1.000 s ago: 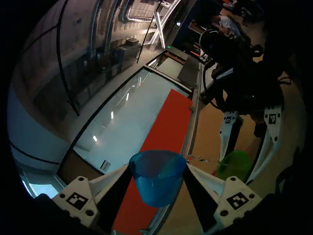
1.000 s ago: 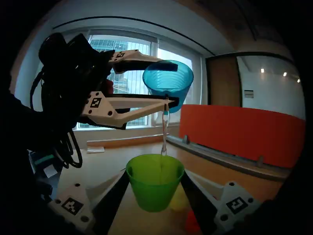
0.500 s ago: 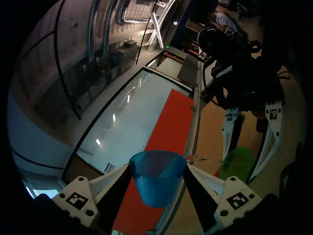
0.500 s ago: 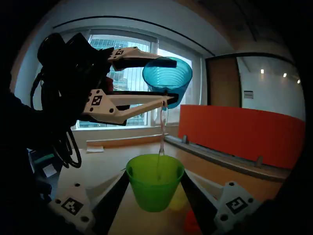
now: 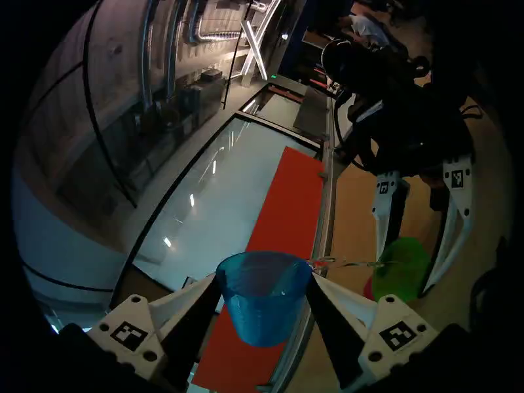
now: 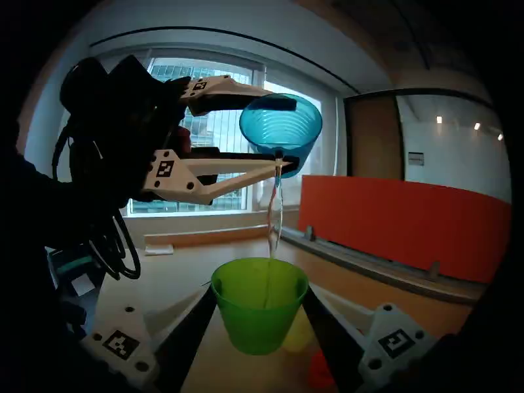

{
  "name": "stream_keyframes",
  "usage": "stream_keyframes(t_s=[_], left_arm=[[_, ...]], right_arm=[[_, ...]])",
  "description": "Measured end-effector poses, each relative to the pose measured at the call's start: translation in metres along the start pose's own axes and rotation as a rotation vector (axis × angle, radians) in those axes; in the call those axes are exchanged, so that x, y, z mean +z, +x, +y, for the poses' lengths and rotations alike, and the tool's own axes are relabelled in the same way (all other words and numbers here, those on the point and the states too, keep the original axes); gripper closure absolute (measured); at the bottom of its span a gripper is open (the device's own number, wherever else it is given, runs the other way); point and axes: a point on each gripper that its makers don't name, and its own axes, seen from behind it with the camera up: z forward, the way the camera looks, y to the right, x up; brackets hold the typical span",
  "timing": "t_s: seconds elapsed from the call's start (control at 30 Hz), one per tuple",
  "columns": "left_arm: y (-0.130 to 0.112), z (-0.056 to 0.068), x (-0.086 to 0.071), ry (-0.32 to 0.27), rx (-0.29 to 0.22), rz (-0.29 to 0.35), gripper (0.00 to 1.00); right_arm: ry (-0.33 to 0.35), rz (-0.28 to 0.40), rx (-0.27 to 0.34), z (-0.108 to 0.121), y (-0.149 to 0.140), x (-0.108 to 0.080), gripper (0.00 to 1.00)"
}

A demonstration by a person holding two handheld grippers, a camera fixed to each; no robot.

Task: Pour water

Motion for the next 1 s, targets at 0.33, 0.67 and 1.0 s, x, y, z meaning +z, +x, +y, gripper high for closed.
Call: stream_keyframes(t_s=[0.33, 0.67, 1.0], left_arm=[[0.0025, 0.0006, -0.0017, -0.001, 0.037, -0.002, 0.13], [0.0043, -0.0025, -0.0041, 0.002, 0.079, -0.01, 0.13], [0.0085, -0.0037, -0.005, 0.001, 0.124, -0.005, 0.13]], right_arm=[[-0.001, -0.001, -0.003, -0.0001, -0.0014, -0.0001, 0.09], [-0.003, 0.0, -0.006, -0.0002, -0.0019, -0.002, 0.09], [-0.004, 0.001, -0.007, 0.0006, -0.0032, -0.0036, 0.09]])
